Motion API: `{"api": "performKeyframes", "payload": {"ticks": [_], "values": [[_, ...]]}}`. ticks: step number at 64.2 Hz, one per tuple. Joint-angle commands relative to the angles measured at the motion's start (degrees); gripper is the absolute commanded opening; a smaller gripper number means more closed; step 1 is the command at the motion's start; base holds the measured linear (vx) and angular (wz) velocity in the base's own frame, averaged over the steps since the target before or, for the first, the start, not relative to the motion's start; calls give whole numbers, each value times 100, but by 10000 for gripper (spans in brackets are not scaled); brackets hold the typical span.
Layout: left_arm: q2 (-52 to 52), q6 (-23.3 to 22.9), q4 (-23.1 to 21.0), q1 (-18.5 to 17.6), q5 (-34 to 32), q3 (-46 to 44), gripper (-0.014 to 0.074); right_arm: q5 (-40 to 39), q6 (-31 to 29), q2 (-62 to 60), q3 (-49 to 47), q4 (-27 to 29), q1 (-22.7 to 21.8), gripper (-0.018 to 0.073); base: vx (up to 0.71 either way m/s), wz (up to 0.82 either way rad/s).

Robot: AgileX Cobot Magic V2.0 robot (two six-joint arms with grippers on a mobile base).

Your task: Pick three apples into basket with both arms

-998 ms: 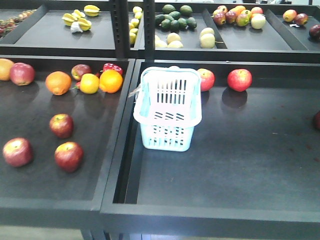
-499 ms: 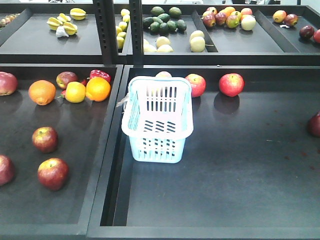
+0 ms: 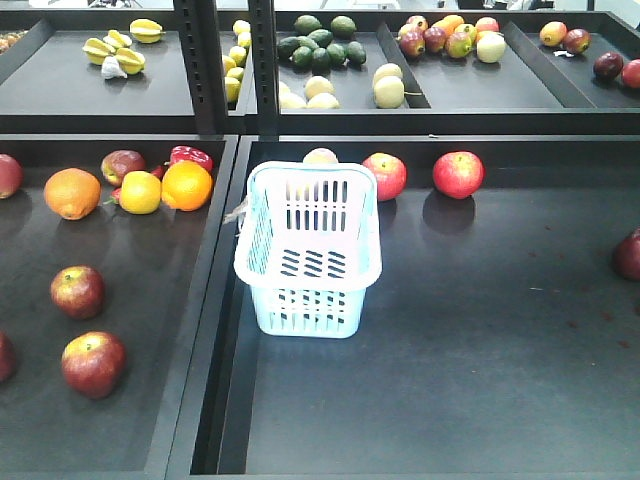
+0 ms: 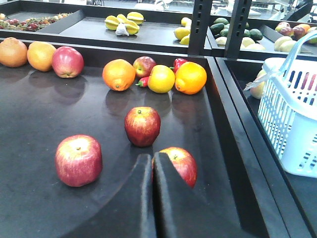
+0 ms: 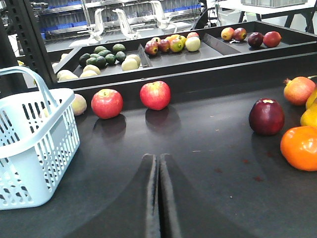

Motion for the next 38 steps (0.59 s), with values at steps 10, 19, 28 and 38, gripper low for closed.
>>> {"api": "performKeyframes", "payload": {"ticks": [10, 19, 28, 38], "values": [[-82, -50, -47, 10, -413, 133, -6, -429, -31, -61, 87, -58, -29, -1, 4, -2], [-82, -50, -47, 10, -413, 133, -6, -429, -31, -61, 87, -58, -29, -1, 4, -2], [-82, -50, -47, 10, -413, 133, -6, -429, -31, -61, 87, -58, -29, -1, 4, -2], [-82, -50, -47, 10, -413, 133, -6, -429, -31, -61, 87, -58, -29, -1, 5, -1]]}}
